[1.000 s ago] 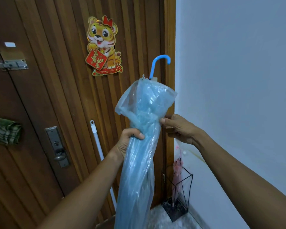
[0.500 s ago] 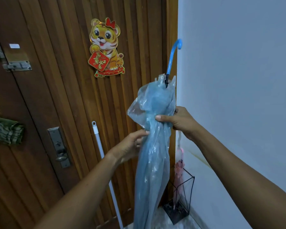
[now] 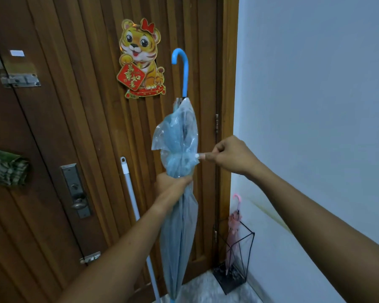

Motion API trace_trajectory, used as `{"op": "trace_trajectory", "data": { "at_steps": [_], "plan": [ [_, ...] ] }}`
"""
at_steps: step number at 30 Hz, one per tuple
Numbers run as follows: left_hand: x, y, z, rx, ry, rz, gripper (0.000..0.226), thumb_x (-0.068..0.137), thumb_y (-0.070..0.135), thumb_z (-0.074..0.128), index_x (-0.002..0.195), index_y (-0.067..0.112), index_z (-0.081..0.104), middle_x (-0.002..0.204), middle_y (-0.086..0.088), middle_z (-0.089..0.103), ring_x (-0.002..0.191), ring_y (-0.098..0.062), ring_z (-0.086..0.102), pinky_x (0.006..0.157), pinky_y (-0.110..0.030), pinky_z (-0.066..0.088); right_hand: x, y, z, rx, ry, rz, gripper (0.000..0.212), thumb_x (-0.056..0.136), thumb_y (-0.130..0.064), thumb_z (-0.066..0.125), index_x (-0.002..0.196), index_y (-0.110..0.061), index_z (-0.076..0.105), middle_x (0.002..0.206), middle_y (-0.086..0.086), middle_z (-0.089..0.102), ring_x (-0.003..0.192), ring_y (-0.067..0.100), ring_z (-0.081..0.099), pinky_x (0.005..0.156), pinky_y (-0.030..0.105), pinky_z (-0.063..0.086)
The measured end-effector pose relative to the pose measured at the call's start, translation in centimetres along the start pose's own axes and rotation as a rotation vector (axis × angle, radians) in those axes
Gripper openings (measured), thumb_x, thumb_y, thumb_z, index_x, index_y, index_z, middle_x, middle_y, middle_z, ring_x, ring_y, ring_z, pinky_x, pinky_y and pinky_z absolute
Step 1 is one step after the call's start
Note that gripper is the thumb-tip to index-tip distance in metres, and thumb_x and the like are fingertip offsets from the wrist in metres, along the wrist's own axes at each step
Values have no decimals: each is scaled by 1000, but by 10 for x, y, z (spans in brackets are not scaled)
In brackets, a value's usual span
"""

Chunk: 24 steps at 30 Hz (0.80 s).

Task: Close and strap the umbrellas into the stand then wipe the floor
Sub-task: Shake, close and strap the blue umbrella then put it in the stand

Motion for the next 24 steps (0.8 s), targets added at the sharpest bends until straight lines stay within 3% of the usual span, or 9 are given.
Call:
{"op": "trace_trajectory", "data": {
  "at_steps": [5,7,10,12,16,18,20,22,24],
  "plan": [
    [-6,1,-6,-234,-365,-146,29,62,6,64,90,2,64,74,-16,59,59,-26,61,59,-35,52,-5,20,-1,303,-34,6,45,80,-38,83,72,4,68,47,-7,47,41,2,43,53,10,43],
    [-17,5,2,-352,-573,-203,35,59,6,59,94,-1,59,71,-16,58,58,-26,61,60,-34,52,-8,26,7,439,-119,26,46,76,-41,84,78,1,67,50,-5,42,42,6,33,43,13,34],
    [-31,16,15,-503,-863,-234,34,56,6,57,89,1,59,66,-9,58,61,-22,61,81,-44,52,-7,35,18,610,-283,42,39,76,-45,80,79,-9,64,58,-3,37,49,10,25,45,21,21],
    [-40,25,20,-584,-1034,-254,30,58,7,54,86,2,62,63,-8,56,61,-22,58,89,-46,48,-9,33,23,668,-380,43,31,79,-46,78,83,-17,69,67,0,45,52,10,31,49,23,23],
    [-43,33,25,-627,-1204,-264,37,62,10,58,96,-2,62,72,-12,61,75,-29,62,99,-54,41,-15,21,25,888,-456,40,36,88,-29,67,120,-12,64,98,4,74,75,11,69,58,20,49],
    [-42,34,24,-570,-1216,-230,46,66,11,57,108,-6,61,84,-18,66,92,-38,63,101,-56,40,-16,10,22,992,-445,-7,29,92,-12,64,120,-4,58,95,8,73,66,10,71,53,18,52],
    [-36,29,21,-479,-1122,-240,51,73,14,55,121,-5,59,99,-22,69,103,-41,62,99,-54,45,-14,7,15,985,-349,-58,14,90,-1,67,101,-1,58,90,8,71,67,11,70,55,19,54],
    [-27,21,12,-401,-906,-212,54,76,23,65,126,3,61,112,-19,68,105,-35,65,97,-49,49,-6,13,8,791,-128,-84,28,83,-5,78,77,-9,51,71,0,68,68,10,69,58,24,56],
    [-30,20,10,-322,-774,-112,59,78,30,72,133,13,59,126,-12,67,115,-29,64,101,-46,49,-2,19,9,511,79,-77,41,73,-21,89,67,-14,49,64,6,63,67,18,67,66,41,59]
  ]
}}
Point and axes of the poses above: each hand's wrist, its own x-axis towards the middle knuckle, its own z-axis out of the palm, y = z × x, the point moved 4 cm from there along x, towards the middle knuckle
